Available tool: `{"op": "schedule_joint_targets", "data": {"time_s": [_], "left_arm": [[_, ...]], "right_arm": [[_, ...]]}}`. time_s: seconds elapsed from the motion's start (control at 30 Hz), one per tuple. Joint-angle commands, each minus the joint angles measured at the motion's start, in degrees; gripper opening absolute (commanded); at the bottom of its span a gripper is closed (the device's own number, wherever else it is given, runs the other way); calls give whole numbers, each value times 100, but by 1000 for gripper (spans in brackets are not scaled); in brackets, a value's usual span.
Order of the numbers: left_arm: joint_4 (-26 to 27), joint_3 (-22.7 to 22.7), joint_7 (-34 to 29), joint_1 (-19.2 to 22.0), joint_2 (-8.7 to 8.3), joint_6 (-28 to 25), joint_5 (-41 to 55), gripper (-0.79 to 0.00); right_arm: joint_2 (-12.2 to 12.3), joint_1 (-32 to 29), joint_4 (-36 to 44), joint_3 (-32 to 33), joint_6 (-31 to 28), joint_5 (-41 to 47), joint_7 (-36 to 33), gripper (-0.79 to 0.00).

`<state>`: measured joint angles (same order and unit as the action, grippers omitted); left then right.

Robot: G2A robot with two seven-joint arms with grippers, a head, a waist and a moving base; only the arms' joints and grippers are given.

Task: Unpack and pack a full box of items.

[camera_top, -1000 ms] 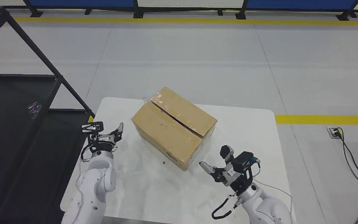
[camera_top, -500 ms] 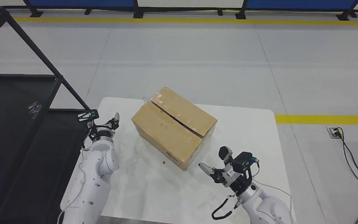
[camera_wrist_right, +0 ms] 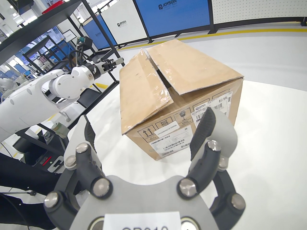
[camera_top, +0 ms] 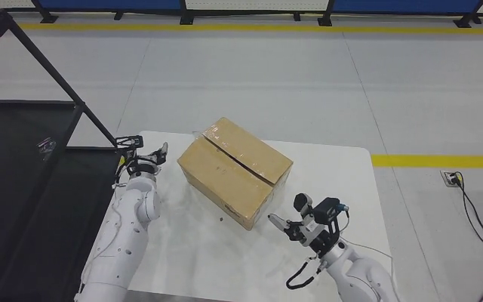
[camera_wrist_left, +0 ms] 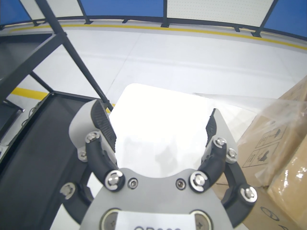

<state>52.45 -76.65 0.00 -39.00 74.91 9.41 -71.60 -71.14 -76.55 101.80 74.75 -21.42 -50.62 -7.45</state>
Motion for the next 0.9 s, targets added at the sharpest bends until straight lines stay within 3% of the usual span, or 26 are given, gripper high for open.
{"op": "schedule_joint_targets", "data": {"time_s": [0.0,0.2,0.43,0.63,0.87], "left_arm": [[-268,54,96,131,9,-102,-92,0],[-825,284,359,411,71,-538,-195,0],[-909,434,237,495,119,-961,-150,0],[-725,394,131,353,59,-1302,-294,0],[-122,263,-15,-52,-27,-1539,-379,0]], "right_arm": [[8,-20,-29,49,-78,61,22,0],[42,-202,57,166,-332,19,142,0],[85,-295,58,230,-936,210,111,0],[106,-306,69,245,-1041,192,-103,0],[103,-318,42,253,-966,250,-92,0]]}}
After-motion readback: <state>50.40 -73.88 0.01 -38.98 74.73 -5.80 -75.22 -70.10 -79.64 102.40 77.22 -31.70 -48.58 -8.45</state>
